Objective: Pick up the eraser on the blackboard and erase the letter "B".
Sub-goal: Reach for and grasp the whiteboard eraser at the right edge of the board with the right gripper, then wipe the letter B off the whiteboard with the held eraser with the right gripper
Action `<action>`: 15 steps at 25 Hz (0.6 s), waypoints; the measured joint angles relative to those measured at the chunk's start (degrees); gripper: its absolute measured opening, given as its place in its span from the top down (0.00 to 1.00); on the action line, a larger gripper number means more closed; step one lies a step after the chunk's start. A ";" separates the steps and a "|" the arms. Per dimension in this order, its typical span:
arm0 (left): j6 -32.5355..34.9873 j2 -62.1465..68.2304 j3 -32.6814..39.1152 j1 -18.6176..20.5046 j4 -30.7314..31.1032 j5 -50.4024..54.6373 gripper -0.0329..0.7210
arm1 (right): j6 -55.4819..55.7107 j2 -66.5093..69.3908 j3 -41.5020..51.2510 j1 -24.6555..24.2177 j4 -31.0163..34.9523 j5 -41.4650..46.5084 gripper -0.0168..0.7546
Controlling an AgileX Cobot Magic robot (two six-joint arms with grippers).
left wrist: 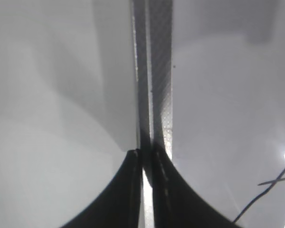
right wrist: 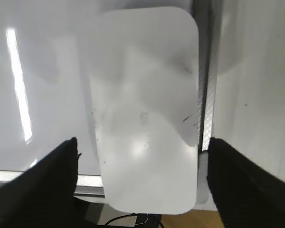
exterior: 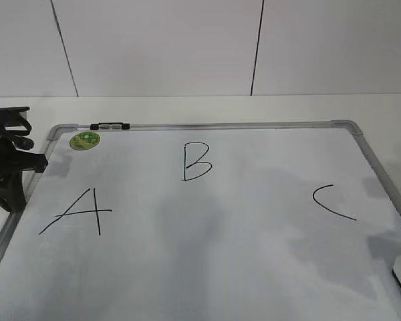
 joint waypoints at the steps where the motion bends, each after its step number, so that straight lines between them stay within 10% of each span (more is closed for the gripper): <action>1: 0.00 0.00 0.00 0.00 0.00 0.00 0.93 | -0.11 0.49 0.00 0.00 0.00 -0.46 0.11; 15: 0.00 0.00 0.00 0.00 -0.09 0.00 0.93 | -0.41 5.92 -0.09 0.00 -0.50 -4.69 0.11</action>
